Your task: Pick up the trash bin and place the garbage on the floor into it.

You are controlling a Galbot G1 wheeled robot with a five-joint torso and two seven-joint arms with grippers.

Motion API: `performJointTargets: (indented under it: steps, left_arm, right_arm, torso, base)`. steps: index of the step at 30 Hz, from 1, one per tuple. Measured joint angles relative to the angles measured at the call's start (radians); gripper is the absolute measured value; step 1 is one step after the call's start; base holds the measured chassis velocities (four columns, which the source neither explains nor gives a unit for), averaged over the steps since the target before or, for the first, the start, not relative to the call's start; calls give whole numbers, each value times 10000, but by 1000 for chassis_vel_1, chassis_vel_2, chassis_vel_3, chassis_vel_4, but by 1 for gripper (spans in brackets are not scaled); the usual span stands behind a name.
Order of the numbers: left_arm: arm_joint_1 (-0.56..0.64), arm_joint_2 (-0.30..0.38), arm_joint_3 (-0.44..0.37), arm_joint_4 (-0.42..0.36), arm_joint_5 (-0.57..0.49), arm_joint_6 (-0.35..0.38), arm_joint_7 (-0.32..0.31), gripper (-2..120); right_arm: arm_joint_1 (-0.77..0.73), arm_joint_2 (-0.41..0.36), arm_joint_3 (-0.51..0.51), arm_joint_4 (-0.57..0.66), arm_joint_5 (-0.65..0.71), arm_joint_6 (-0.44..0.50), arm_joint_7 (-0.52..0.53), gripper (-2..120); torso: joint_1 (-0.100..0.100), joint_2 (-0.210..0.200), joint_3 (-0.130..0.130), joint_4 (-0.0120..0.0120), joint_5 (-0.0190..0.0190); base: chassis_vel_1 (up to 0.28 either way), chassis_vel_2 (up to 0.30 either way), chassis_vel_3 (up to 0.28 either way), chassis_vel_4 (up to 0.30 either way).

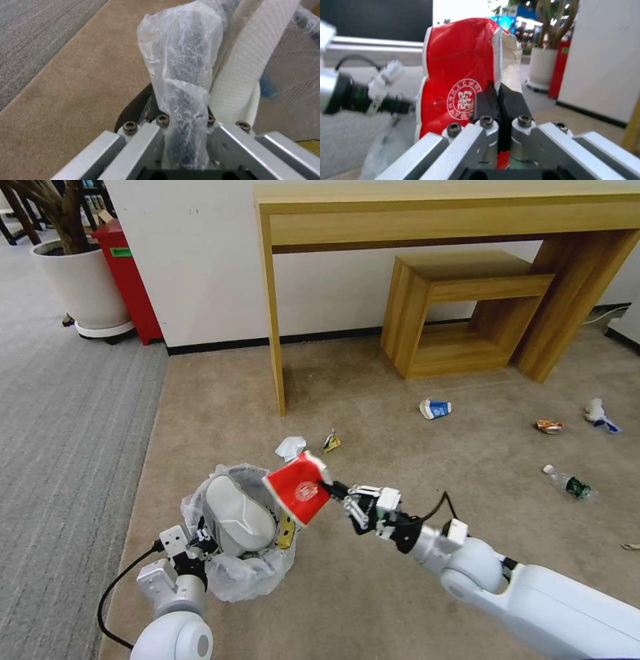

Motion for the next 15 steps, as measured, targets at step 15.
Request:
performJointTargets:
  steps: [15]
  left_arm:
    - [159, 0, -73, -228, 48, 3, -1, 1]
  right_arm:
    - [1862, 1313, -2614, -1418, -221, -640, 597, 0]
  torso:
    - [0, 0, 0, 0, -3]
  base:
    - [0, 0, 0, 0]
